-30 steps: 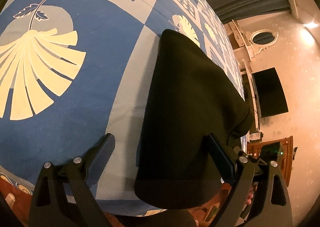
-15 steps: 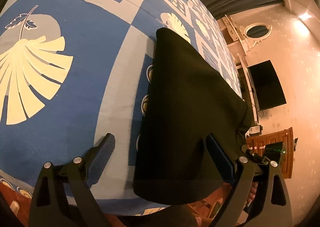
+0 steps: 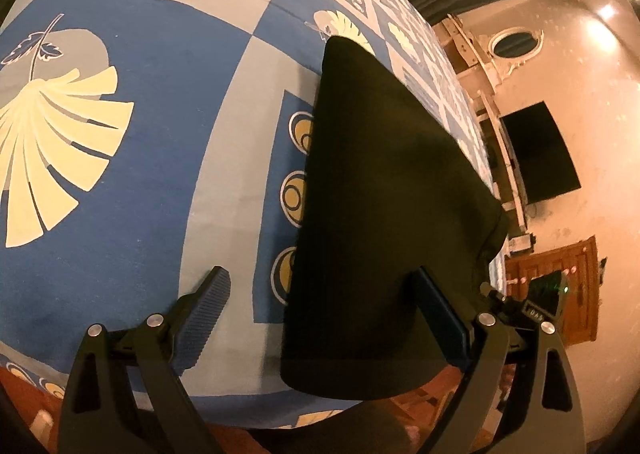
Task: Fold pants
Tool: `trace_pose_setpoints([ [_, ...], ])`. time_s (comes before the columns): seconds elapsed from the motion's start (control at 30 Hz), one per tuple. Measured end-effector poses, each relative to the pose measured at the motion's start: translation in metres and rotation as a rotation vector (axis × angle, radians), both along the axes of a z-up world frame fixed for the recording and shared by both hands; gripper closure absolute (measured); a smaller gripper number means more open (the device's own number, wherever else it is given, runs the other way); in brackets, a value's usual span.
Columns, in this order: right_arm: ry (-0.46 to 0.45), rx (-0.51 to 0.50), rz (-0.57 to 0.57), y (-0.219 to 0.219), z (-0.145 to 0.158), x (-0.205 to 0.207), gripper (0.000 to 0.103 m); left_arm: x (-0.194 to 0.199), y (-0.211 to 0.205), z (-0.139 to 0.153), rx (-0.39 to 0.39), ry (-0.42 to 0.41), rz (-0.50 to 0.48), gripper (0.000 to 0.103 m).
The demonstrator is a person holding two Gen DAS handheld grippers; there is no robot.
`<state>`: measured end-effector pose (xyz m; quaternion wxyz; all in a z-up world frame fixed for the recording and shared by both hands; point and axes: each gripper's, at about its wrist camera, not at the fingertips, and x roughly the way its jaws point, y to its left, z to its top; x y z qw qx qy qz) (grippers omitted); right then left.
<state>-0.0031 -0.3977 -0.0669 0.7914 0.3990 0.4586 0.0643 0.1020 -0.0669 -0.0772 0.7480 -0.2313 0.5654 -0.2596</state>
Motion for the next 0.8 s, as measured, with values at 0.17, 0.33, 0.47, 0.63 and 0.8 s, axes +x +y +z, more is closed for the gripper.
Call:
trace_pose_setpoints([
  [0.17, 0.004, 0.074, -0.027, -0.007, -0.006, -0.002, 0.093, -0.001, -0.004, 0.0, 0.034, -0.032, -0.034, 0.012],
  [0.33, -0.064, -0.005, -0.056, -0.007, 0.032, 0.001, 0.074, -0.001, -0.006, -0.001, 0.043, -0.036, -0.035, 0.012],
  [0.47, -0.169, 0.025, -0.037, 0.0, 0.058, 0.023, 0.065, -0.001, -0.006, -0.001, 0.044, -0.038, -0.034, 0.012],
  [0.63, -0.214, 0.048, -0.012, 0.01, 0.056, 0.071, 0.065, -0.002, -0.006, -0.002, 0.042, -0.04, -0.036, 0.012],
  [0.8, -0.159, 0.097, -0.112, -0.011, 0.021, 0.087, 0.065, 0.0, -0.005, -0.002, 0.038, -0.036, -0.039, 0.012],
])
